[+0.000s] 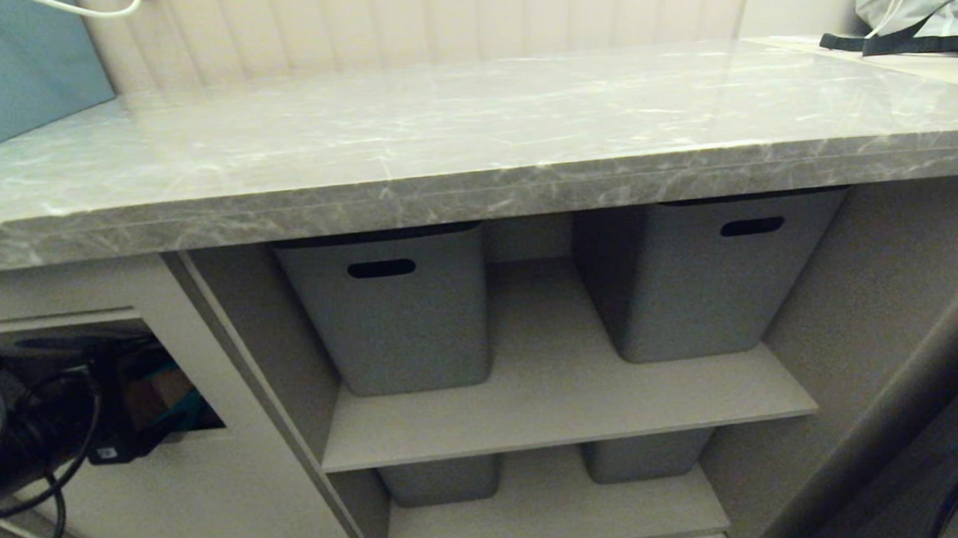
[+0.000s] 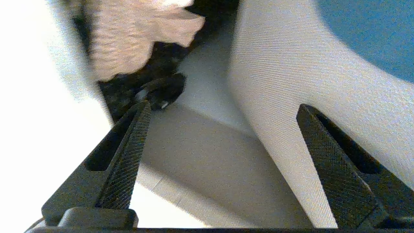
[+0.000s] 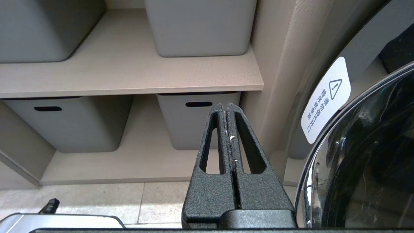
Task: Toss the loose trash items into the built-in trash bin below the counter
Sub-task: Put the garbage in the trash can
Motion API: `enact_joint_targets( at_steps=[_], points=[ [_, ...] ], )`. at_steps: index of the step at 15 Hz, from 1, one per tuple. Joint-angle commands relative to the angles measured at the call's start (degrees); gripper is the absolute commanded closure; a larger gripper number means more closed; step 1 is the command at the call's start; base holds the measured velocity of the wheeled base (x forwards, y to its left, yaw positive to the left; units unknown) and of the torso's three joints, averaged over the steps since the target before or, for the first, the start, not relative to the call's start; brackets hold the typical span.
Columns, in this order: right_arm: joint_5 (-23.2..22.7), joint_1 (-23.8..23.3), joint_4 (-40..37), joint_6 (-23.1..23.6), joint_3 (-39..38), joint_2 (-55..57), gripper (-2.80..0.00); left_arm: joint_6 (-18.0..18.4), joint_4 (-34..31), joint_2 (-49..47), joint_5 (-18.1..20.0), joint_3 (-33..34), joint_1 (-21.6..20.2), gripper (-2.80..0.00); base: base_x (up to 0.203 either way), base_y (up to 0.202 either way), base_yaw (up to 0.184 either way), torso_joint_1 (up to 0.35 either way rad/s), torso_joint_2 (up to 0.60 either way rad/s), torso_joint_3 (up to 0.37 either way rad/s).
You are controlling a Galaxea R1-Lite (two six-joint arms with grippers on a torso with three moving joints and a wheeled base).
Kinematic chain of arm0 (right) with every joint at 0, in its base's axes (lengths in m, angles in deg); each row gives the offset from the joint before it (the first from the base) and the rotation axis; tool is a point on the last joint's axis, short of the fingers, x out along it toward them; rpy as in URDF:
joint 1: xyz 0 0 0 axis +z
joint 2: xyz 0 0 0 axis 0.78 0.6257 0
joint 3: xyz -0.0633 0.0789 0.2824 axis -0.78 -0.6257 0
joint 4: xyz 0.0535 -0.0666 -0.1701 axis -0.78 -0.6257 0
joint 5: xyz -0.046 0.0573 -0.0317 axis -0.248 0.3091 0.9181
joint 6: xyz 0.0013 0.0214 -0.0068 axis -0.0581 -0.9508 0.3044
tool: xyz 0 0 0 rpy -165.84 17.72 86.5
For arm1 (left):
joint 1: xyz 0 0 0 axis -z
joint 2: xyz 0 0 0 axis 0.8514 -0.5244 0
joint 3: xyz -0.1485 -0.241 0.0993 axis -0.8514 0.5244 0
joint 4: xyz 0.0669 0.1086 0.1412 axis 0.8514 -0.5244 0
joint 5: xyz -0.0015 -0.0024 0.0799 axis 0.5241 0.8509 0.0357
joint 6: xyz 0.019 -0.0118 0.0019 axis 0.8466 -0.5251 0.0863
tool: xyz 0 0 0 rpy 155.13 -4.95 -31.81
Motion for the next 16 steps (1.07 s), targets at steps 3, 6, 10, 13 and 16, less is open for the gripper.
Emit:
enact_joint_targets(
  at_steps=[3, 6, 10, 13, 16],
  points=[
    [0.0, 0.02, 0.0, 0.01, 0.0, -0.04, 0.0, -0.24, 1.78, 6.01, 0.05, 7.56, -1.21, -2.8, 0.0, 0.0, 0.0, 0.0, 0.0, 0.0],
    [0.0, 0.02, 0.0, 0.01, 0.0, -0.04, 0.0, -0.21, 3.06, 9.76, -0.51, 12.48, -1.39, -2.8, 0.0, 0.0, 0.0, 0.0, 0.0, 0.0],
    [0.0, 0.02, 0.0, 0.01, 0.0, -0.04, 0.0, -0.19, 2.42, 13.29, -3.56, 15.33, -1.48, -2.8, 0.0, 0.0, 0.0, 0.0, 0.0, 0.0],
    [0.0, 0.02, 0.0, 0.01, 0.0, -0.04, 0.0, 3.46, 2.4, 18.13, -9.5, 18.56, -1.56, -2.8, 0.0, 0.0, 0.0, 0.0, 0.0, 0.0],
    [0.0, 0.02, 0.0, 0.01, 0.0, -0.04, 0.0, 10.11, 1.77, 24.79, -11.38, 23.08, -1.47, 0.0, 0.0, 0.0, 0.0, 0.0, 0.0, 0.0]
  ],
)
